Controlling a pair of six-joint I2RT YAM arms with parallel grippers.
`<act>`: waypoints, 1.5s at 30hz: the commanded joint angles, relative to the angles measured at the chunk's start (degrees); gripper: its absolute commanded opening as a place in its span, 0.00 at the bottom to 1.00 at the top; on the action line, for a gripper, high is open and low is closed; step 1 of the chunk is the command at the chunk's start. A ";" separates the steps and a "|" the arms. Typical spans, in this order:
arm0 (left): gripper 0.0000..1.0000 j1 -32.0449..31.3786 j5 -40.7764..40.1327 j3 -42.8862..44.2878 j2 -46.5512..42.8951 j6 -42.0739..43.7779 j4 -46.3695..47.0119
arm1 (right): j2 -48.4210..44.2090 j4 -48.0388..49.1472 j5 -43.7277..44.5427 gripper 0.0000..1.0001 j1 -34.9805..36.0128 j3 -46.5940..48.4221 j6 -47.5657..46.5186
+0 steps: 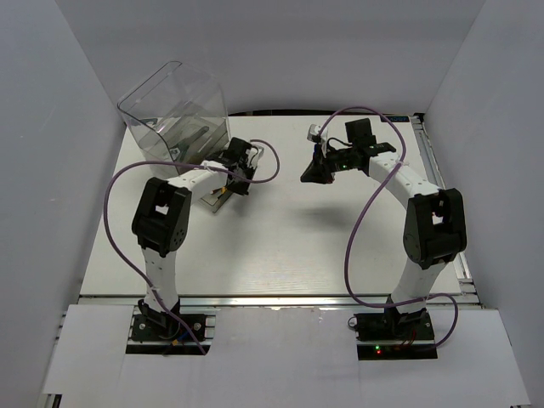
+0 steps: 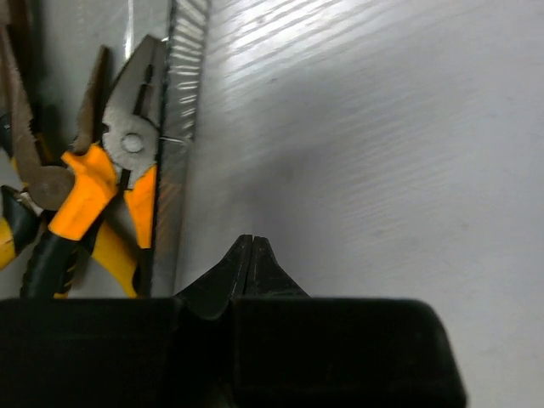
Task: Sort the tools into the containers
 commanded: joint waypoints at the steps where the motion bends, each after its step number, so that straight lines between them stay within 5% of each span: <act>1: 0.03 -0.01 -8.05 0.56 -0.55 0.02 0.54 | -2.06 1.37 -1.36 0.16 -0.25 -0.51 0.68; 5: 0.07 -0.01 -10.43 1.61 0.42 0.80 1.68 | -1.88 1.28 -1.18 0.16 -0.25 -0.33 0.77; 6: 0.30 -0.01 -14.52 2.57 1.73 -0.58 1.86 | -1.88 1.37 -1.27 0.16 -0.25 -0.24 1.03; 7: 0.30 -0.01 -14.56 2.58 1.74 -0.60 1.86 | -1.88 1.37 -1.27 0.16 -0.25 -0.24 1.03; 8: 0.45 -0.01 -16.91 2.84 2.09 -0.51 2.21 | -1.88 1.37 -1.18 0.16 -0.25 -0.24 0.94; 9: 0.50 0.08 -17.20 3.11 2.27 -2.34 2.47 | -1.97 1.37 -1.09 0.16 -0.25 -0.24 0.94; 15: 0.54 0.16 -14.92 6.62 1.57 -3.94 3.27 | -2.14 1.01 -0.74 0.16 -0.25 -0.59 0.50; 17: 0.43 0.16 -13.87 7.50 1.22 -4.29 3.27 | -2.14 1.10 -0.74 0.16 -0.25 -0.59 0.50; 20: 0.02 0.16 -10.09 7.85 1.65 -3.85 3.71 | -2.06 1.10 -0.65 0.16 -0.25 -0.59 0.50; 26: 0.00 0.16 -4.72 9.61 6.91 -5.60 3.97 | -2.06 0.58 -0.65 0.16 -0.43 0.02 0.15; 32: 0.01 0.16 -8.57 12.16 10.96 -5.96 3.88 | -2.32 0.40 -0.65 0.16 -1.04 -0.07 -0.03; 34: 0.18 0.25 -12.78 13.39 11.49 -7.27 3.36 | -2.41 0.05 -0.65 0.16 -1.22 0.11 -0.20; 35: 0.39 0.25 -16.98 13.57 11.50 -7.54 3.18 | -2.50 -0.04 -0.65 0.16 -1.48 0.11 -0.46; 37: 0.55 0.25 -19.65 13.74 11.06 -7.63 3.09 | -2.58 -0.30 -0.65 0.16 -1.66 0.20 -0.64; 38: 0.71 0.34 -20.53 13.74 10.80 -7.28 3.09 | -2.50 -0.30 -0.74 0.16 -2.01 0.02 -0.73; 45: 0.74 0.78 -21.95 14.00 8.86 -6.75 3.09 | -1.88 0.40 -1.36 0.16 -2.18 -0.16 0.06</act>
